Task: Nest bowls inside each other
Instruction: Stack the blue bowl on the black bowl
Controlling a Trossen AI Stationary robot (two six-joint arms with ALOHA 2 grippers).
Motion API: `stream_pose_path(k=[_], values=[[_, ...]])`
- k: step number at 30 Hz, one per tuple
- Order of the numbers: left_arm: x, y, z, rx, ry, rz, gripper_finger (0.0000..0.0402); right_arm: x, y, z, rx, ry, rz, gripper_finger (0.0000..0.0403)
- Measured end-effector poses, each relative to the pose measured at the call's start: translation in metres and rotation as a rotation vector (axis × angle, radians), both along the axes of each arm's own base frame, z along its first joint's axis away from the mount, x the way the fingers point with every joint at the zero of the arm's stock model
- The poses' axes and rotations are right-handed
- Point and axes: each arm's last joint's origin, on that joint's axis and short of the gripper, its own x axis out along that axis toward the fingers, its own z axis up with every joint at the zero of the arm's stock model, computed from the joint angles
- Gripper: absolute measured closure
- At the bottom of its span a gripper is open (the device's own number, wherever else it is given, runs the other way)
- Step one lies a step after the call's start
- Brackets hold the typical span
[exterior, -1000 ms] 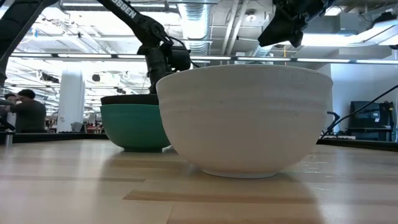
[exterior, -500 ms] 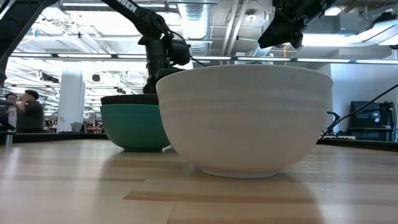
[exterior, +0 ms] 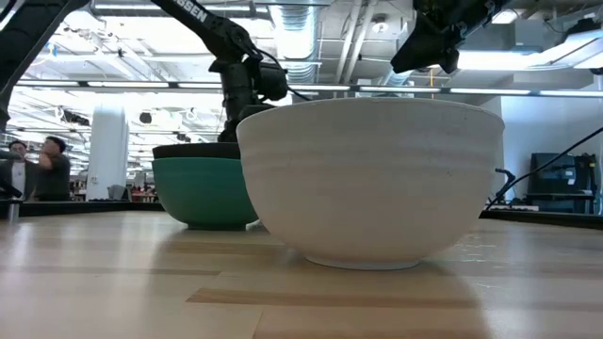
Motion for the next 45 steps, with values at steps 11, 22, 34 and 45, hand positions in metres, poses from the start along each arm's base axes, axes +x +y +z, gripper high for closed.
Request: stream_pose_path(k=[11,22,34,45], values=[[0.000,0.003,0.000,0.014,-0.013,0.014,0.0343,0.000,0.002,0.000,0.017,-0.007,0.001,0.0278],[0.006,0.007,-0.017,-0.031,0.008,0.011,0.0343,0.000,0.002,0.000,0.016,-0.007,0.001,0.0278],[0.012,0.008,-0.024,-0.034,-0.022,-0.002,0.0343,0.000,0.001,0.000,0.011,-0.005,0.001,0.0278],[0.025,-0.001,-0.051,-0.089,0.022,-0.087,0.0390,0.000,0.001,0.000,0.008,-0.004,0.002,0.0278]])
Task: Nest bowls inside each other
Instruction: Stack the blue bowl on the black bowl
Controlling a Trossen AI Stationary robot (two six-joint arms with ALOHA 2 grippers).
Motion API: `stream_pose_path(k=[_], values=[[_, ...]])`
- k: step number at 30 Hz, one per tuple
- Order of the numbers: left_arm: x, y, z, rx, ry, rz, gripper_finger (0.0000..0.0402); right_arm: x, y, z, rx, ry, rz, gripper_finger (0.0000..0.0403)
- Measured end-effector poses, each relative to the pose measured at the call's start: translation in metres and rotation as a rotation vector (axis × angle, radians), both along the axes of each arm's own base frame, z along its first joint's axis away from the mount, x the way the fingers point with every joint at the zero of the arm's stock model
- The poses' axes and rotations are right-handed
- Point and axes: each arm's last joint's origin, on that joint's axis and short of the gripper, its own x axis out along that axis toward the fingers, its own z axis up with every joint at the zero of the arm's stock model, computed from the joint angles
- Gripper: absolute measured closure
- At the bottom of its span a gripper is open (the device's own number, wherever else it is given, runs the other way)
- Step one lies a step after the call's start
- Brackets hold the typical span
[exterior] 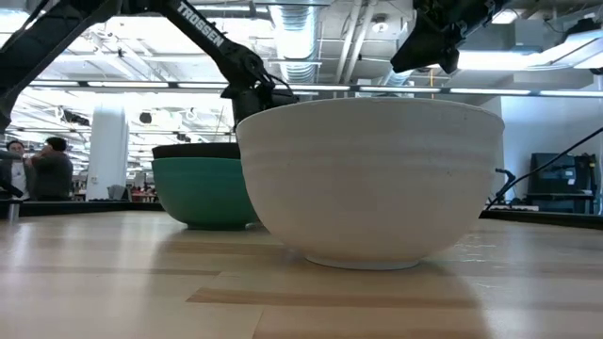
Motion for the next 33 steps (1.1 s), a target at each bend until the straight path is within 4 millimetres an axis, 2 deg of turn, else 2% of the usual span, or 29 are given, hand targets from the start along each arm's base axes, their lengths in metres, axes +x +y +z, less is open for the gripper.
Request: stream_pose_path(k=[9,14,19,25,33], values=[[0.001,-0.006,0.009,0.024,-0.014,-0.034,0.0399,0.000,0.000,0.000,0.000,0.000,0.000,0.0278],[0.003,-0.001,0.031,0.059,-0.073,-0.026,0.0400,0.000,0.000,0.000,0.000,0.000,0.000,0.0278],[0.003,-0.001,0.066,0.084,-0.102,-0.037,0.0401,0.000,0.000,0.000,0.004,-0.002,-0.003,0.0278],[0.002,-0.013,0.097,0.082,-0.036,-0.096,0.0401,0.000,0.000,0.000,0.008,-0.002,-0.005,0.0278],[0.003,-0.040,0.116,0.024,0.021,-0.172,0.0401,-0.001,0.000,-0.001,0.015,0.006,-0.009,0.0278]])
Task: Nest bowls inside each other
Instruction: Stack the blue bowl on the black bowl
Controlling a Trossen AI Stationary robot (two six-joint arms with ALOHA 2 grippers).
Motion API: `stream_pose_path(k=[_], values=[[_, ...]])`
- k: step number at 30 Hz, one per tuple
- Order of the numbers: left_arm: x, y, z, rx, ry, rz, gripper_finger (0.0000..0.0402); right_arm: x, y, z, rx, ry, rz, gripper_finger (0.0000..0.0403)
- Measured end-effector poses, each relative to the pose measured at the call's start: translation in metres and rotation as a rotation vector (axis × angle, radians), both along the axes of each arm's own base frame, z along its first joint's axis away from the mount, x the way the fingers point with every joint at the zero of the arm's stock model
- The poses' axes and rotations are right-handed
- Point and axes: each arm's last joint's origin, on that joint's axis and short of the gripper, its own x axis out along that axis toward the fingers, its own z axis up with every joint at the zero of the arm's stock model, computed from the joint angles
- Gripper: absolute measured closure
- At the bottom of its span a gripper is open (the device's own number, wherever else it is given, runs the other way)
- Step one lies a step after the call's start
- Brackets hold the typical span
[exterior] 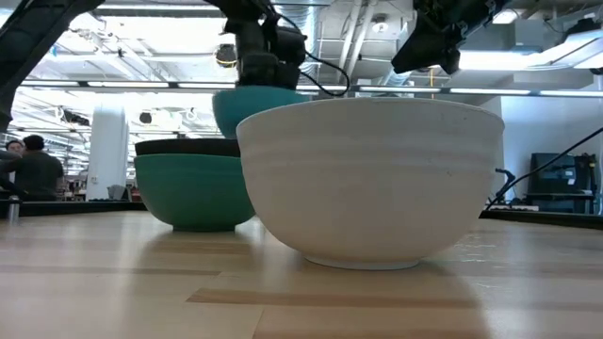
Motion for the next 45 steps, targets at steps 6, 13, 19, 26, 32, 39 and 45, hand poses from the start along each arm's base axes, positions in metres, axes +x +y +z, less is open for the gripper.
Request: stream_pose_path(k=[6,13,19,26,32,39,45], values=[[-0.010,-0.024,0.035,0.058,-0.115,-0.009,0.0401,-0.002,0.000,-0.003,0.009,0.042,-0.001,0.0278],[-0.046,-0.041,0.041,0.106,-0.215,0.096,0.0401,-0.002,0.000,-0.003,0.008,0.042,-0.001,0.0278],[-0.075,-0.064,0.014,0.074,-0.350,0.195,0.0401,-0.002,0.001,-0.003,0.007,0.041,0.001,0.0278],[-0.100,-0.091,-0.001,0.065,-0.352,0.239,0.0401,-0.002,0.000,-0.002,0.005,0.030,0.001,0.0278],[-0.103,-0.109,-0.009,0.059,-0.331,0.223,0.0401,-0.001,0.000,-0.002,0.011,0.018,-0.004,0.0278],[-0.101,-0.129,-0.031,0.054,-0.280,0.174,0.0401,-0.001,0.000,-0.001,0.011,0.015,-0.005,0.0278],[-0.093,-0.137,-0.041,0.046,-0.363,0.188,0.0401,-0.001,0.000,-0.001,0.012,0.014,-0.005,0.0278]])
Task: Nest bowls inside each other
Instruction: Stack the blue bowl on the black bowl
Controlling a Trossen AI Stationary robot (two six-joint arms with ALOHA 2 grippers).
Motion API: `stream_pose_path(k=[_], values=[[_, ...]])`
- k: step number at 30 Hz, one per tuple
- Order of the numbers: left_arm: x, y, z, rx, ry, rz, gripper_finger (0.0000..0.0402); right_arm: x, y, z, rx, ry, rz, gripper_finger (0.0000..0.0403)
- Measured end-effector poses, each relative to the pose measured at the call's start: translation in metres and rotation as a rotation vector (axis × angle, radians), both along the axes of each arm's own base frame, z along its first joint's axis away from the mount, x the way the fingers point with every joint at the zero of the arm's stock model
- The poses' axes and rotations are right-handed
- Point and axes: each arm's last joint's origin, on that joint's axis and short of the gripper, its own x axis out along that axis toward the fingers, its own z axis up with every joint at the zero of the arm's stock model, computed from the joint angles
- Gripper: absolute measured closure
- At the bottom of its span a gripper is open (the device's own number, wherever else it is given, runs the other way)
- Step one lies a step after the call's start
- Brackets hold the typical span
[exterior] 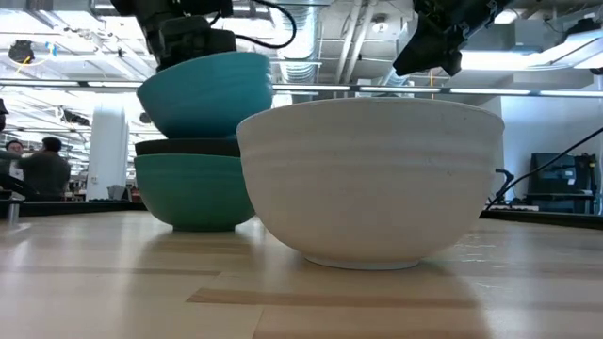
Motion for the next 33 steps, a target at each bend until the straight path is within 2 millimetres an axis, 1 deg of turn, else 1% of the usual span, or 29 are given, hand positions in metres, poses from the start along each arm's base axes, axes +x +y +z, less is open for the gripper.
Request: stream_pose_path(k=[4,8,12,15,18,21,23,30,33], values=[[0.000,0.001,-0.002,0.014,0.012,0.021,0.0401,0.000,0.000,0.000,0.001,-0.001,0.000,0.0278],[-0.004,0.001,-0.004,0.038,0.066,0.040,0.0401,0.000,0.000,0.000,0.001,-0.001,0.000,0.0278],[-0.003,0.000,-0.004,0.036,0.062,0.048,0.0401,0.000,0.000,0.000,0.000,-0.001,0.000,0.0278],[0.000,0.001,-0.008,0.033,0.076,0.054,0.0401,0.000,0.000,0.000,0.001,-0.001,0.000,0.0278],[0.005,-0.001,-0.017,0.011,0.075,0.035,0.0401,0.000,0.000,0.000,0.000,0.001,0.000,0.0278],[0.007,-0.004,-0.032,-0.024,0.109,0.036,0.0401,0.000,0.000,0.000,0.000,0.000,0.002,0.0278],[0.010,-0.005,-0.039,-0.051,0.099,0.034,0.0401,0.000,0.000,0.000,0.001,0.003,0.002,0.0278],[0.010,-0.005,-0.037,-0.046,0.083,0.041,0.0401,0.000,0.000,0.000,0.001,0.001,0.003,0.0278],[0.008,-0.005,-0.039,-0.061,0.111,0.039,0.0398,0.000,0.000,0.000,0.001,0.002,0.003,0.0278]])
